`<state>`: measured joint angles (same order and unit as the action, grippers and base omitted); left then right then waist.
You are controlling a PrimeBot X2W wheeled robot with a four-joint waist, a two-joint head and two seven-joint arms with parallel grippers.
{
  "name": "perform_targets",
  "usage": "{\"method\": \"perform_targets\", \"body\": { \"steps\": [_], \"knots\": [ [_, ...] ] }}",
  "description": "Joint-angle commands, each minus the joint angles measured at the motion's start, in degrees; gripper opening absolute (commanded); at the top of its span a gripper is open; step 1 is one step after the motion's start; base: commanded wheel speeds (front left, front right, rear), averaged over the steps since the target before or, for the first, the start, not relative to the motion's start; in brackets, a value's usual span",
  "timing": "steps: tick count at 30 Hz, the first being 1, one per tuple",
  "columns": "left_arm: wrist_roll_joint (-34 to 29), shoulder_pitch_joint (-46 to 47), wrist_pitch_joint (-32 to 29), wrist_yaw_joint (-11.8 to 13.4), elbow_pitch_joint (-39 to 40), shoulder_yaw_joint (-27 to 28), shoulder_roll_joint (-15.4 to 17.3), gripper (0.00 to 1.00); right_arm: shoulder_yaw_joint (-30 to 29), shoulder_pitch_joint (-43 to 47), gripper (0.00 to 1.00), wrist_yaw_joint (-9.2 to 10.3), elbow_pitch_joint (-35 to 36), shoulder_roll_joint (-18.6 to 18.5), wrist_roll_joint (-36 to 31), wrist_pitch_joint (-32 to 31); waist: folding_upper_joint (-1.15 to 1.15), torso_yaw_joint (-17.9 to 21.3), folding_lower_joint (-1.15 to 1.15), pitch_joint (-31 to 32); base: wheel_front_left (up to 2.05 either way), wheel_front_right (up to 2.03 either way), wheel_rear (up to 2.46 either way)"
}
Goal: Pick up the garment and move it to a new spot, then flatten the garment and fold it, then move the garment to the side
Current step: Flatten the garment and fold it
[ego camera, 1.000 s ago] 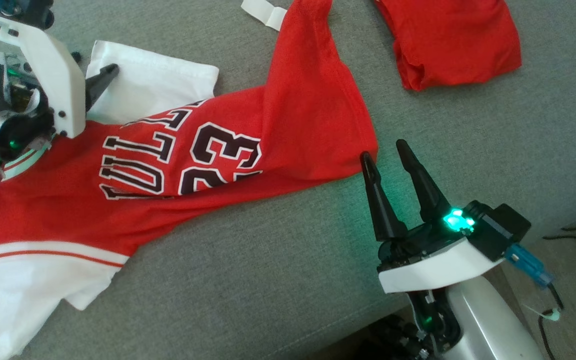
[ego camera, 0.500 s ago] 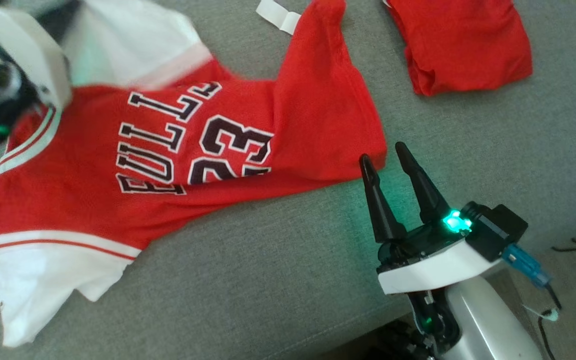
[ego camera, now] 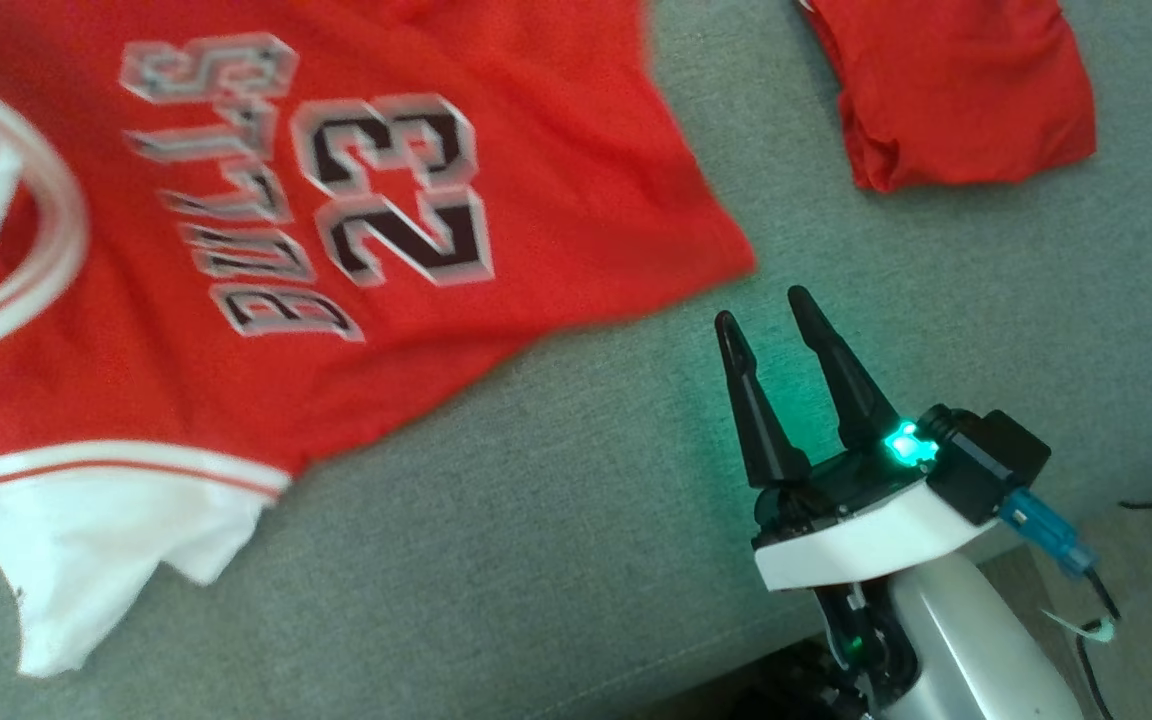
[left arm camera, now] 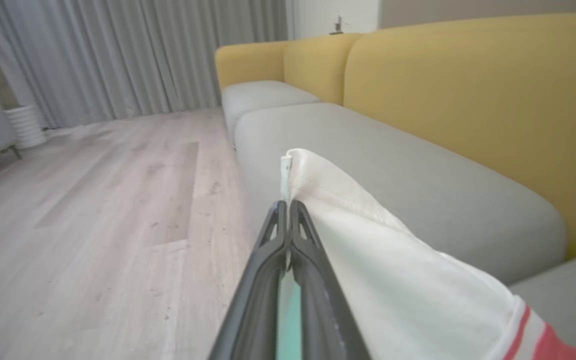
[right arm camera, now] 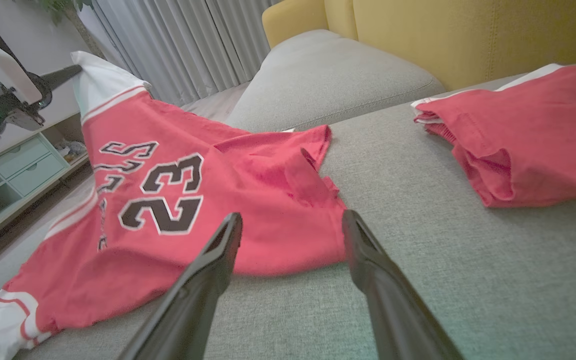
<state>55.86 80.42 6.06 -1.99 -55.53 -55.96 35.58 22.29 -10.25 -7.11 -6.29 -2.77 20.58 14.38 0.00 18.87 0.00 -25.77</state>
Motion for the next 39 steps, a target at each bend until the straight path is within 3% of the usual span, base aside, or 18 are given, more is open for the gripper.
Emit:
{"method": "perform_targets", "body": {
  "steps": [1, 8, 14, 18, 19, 20, 21, 29, 33, 39],
  "knots": [
    [-0.6, 4.7, 2.0, 1.1, -0.8, 2.8, 3.1, 0.0, 1.3, -0.1, 1.0, -0.37, 1.7, -0.1, -0.6, 0.6, 0.0, 0.0, 0.0, -0.4, 0.0, 0.0, 0.0],
    [-2.2, 9.1, 7.4, 4.1, -6.5, 4.5, 4.5, 0.0, 1.0, -0.5, 1.0, -0.37, 1.8, -0.1, -0.9, 0.6, 0.0, -0.3, 0.0, -1.7, 0.0, 0.0, 0.0],
    [-2.7, 9.6, 8.7, 4.9, -9.1, 5.8, 4.4, 0.0, 0.8, -1.1, 1.0, -0.37, 1.3, -0.1, -1.8, 0.6, 0.0, -1.2, 0.0, -2.4, 0.0, 0.0, 0.0],
    [-3.7, 9.7, 8.9, 6.9, -8.3, 8.1, 5.1, 0.0, 0.7, -1.4, 1.0, -0.37, 1.1, -0.1, -2.4, 0.6, 0.0, -2.0, 0.0, -2.6, 0.0, 0.0, 0.0],
    [-3.8, 8.6, 8.9, 6.7, -8.5, 8.3, 4.7, 0.22, 0.6, -1.5, 1.0, -0.37, 1.0, -0.1, -2.5, 0.6, 0.0, -2.2, 0.0, -2.5, 0.0, 0.0, 0.0],
    [-3.8, 7.5, 8.9, 6.2, -9.0, 8.2, 4.4, 0.22, 0.5, -1.5, 1.0, -0.37, 0.8, -0.1, -2.6, 0.6, 0.0, -2.5, 0.0, -2.3, 0.0, 0.0, 0.0],
    [-3.8, 6.7, 8.9, 5.3, -9.3, 8.0, 3.9, 1.0, 0.4, -1.5, 1.0, -0.37, 0.7, -0.1, -2.7, 0.6, 0.0, -2.8, 0.0, -2.1, 0.0, 0.0, 0.0],
    [-4.1, 2.9, 8.9, 1.3, -7.8, 9.1, -0.1, 1.0, -0.3, -1.7, 1.0, -0.37, -0.2, -0.1, -3.7, 0.6, 0.0, -6.6, 0.0, 1.3, 0.0, 0.0, 0.0],
    [-5.7, -2.6, 8.9, -0.7, -0.5, 12.9, -2.4, 1.0, -1.9, -1.2, 1.0, -0.37, -0.9, -0.1, -4.1, 0.6, 0.0, -10.2, 0.0, 5.0, 0.0, 0.0, 0.0],
    [-8.9, -16.5, 8.9, -0.3, 11.2, 18.4, -5.7, 1.0, -5.1, 0.1, 1.0, -0.37, -2.1, -0.1, -4.8, 0.6, 0.0, -15.8, 0.0, 10.4, 0.0, 0.0, 0.0]
  ]
}}
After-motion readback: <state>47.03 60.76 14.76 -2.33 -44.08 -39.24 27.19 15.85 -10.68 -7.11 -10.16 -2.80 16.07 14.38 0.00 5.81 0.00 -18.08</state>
